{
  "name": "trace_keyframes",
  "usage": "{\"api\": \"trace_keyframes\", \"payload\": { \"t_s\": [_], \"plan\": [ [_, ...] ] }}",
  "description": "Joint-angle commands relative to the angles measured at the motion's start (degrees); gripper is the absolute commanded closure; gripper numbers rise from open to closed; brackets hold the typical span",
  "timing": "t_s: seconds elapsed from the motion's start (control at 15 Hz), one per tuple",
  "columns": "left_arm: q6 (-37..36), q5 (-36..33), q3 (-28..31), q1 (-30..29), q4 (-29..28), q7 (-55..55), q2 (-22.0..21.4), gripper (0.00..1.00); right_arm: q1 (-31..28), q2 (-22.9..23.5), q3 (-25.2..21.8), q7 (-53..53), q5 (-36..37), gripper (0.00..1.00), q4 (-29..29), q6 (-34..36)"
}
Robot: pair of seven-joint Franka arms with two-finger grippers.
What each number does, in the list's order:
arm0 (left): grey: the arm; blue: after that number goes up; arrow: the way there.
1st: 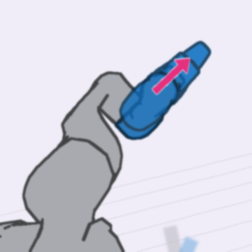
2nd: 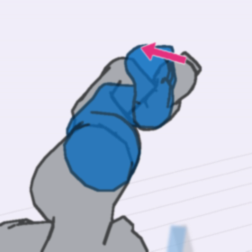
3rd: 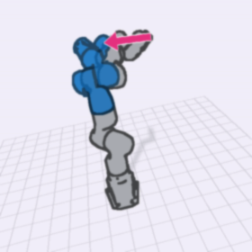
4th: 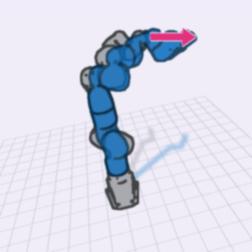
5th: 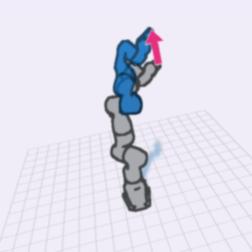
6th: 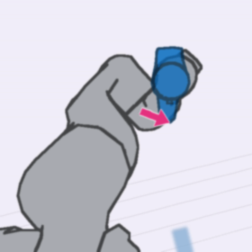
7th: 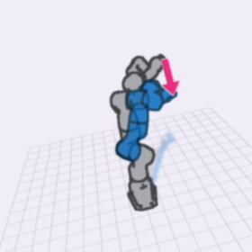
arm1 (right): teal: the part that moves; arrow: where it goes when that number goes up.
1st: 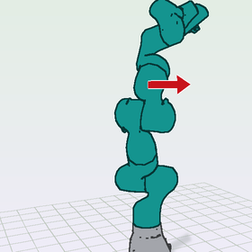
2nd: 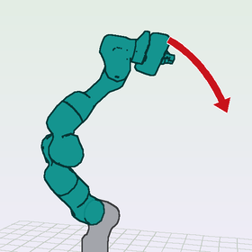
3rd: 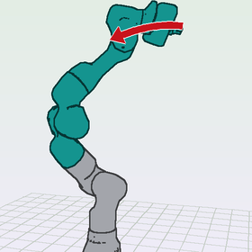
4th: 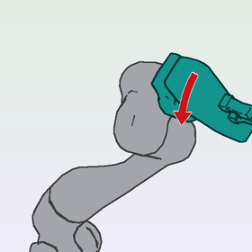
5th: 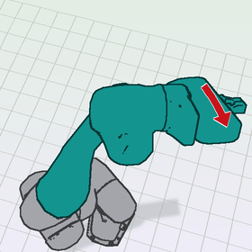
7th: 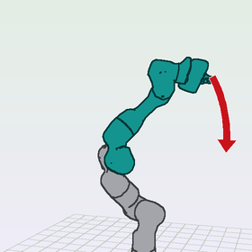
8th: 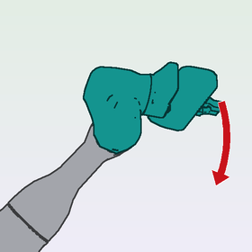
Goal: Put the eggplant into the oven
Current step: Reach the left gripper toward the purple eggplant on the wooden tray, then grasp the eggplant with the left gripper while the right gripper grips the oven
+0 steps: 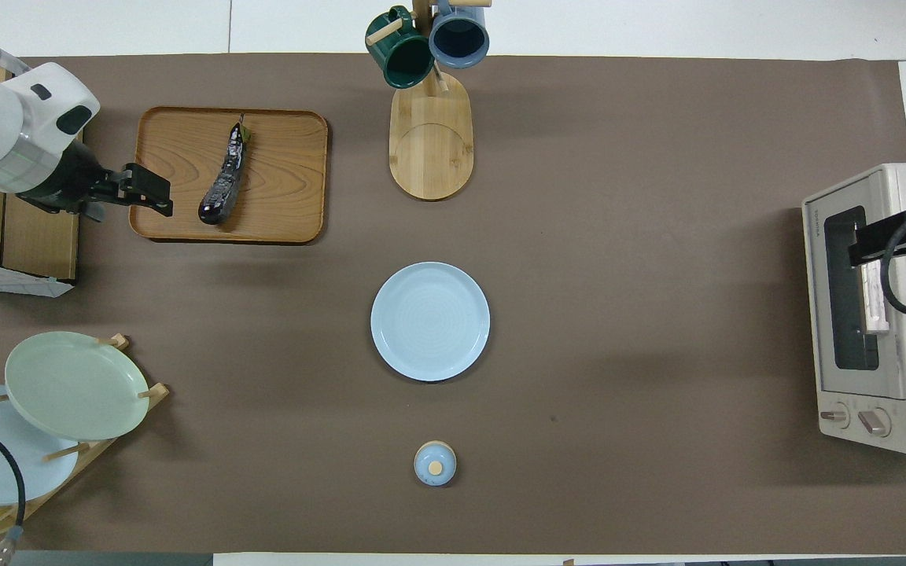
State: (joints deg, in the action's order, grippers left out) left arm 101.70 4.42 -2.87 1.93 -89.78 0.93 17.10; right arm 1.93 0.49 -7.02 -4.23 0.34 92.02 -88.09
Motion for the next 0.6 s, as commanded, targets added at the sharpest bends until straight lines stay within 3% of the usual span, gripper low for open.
{"api": "trace_keyframes", "payload": {
  "t_s": [0.0,0.33,0.53],
  "plan": [
    [3.14,-1.69,0.59,1.32,3.2,-2.15,5.22,0.0,-0.18,-1.63,0.25,-0.24,-1.48,0.99,3.07,-2.44],
    [9.64,-1.96,0.68,2.46,6.45,-5.33,13.65,0.0,0.09,-7.25,0.25,-0.08,1.31,1.0,17.82,-13.94],
    [13.69,-1.7,0.5,2.12,6.28,-5.59,16.3,0.0,0.09,-6.91,0.42,5.27,7.12,1.0,19.59,-15.35]
  ]
}}
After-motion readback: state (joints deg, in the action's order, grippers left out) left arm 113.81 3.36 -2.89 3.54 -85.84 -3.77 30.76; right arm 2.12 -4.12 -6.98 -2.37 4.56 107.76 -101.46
